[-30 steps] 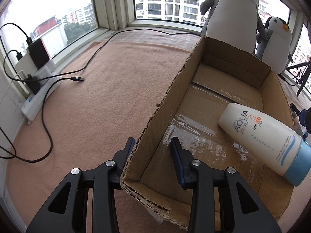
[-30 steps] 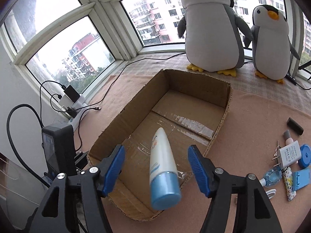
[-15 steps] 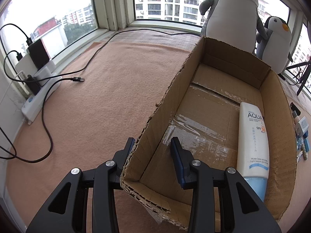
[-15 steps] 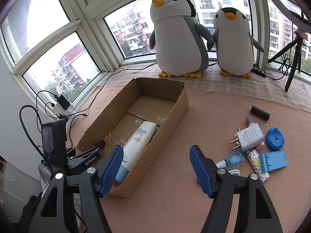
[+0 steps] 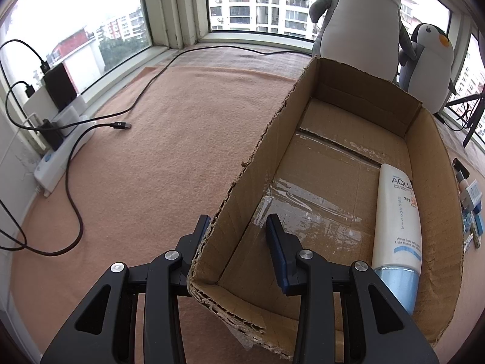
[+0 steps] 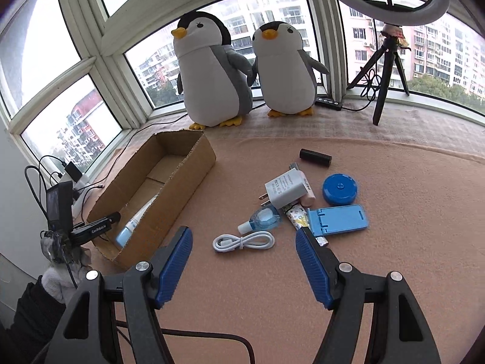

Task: Organize rigid objects
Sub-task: 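Open the right gripper and move it to the white USB cable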

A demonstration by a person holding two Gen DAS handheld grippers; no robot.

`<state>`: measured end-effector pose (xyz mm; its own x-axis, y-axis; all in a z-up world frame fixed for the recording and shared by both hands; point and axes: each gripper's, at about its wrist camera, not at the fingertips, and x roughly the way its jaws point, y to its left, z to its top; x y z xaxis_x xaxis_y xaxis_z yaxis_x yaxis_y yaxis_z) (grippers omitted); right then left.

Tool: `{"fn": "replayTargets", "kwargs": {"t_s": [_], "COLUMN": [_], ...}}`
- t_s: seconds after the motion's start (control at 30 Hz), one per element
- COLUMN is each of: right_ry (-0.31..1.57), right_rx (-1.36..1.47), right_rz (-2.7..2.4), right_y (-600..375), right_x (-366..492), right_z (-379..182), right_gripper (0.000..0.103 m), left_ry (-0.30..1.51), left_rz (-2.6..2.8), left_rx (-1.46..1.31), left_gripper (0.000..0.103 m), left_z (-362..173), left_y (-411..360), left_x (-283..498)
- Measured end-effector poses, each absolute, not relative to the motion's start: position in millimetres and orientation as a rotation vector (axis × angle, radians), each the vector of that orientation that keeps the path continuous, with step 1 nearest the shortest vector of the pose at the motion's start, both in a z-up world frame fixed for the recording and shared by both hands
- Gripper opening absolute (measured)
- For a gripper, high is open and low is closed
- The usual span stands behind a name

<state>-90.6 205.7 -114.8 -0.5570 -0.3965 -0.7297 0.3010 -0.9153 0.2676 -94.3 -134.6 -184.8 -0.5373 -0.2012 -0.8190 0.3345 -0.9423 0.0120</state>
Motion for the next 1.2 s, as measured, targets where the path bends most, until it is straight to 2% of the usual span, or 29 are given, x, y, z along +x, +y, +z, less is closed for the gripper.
{"fn": "replayTargets", "kwargs": {"t_s": [0.27, 0.8, 1.03, 1.2], "right_ry": [-0.199, -0.016, -0.079, -0.014], "right_rx": [1.279, 1.331, 1.379, 1.376], "right_rz": [-2.403, -2.181, -2.098, -2.051], "right_y": [225, 175, 174, 168], "right_x": [-98, -154, -159, -145], "right_z": [-136, -181, -194, -192], "right_gripper": [0.067, 0.066, 0.055, 0.048], "left_ry": [0.202, 0.202, 0.200, 0.197], "left_rz": [-2.503, -2.499, -2.494, -2.493], "left_rx": [1.308, 1.310, 1.305, 1.305], "left_gripper": [0.037, 0.037, 0.038, 0.038], "left_z": [-184, -184, -184, -184], "left_y": [-134, -136, -136, -136], "left_x": [-95, -96, -96, -97]}}
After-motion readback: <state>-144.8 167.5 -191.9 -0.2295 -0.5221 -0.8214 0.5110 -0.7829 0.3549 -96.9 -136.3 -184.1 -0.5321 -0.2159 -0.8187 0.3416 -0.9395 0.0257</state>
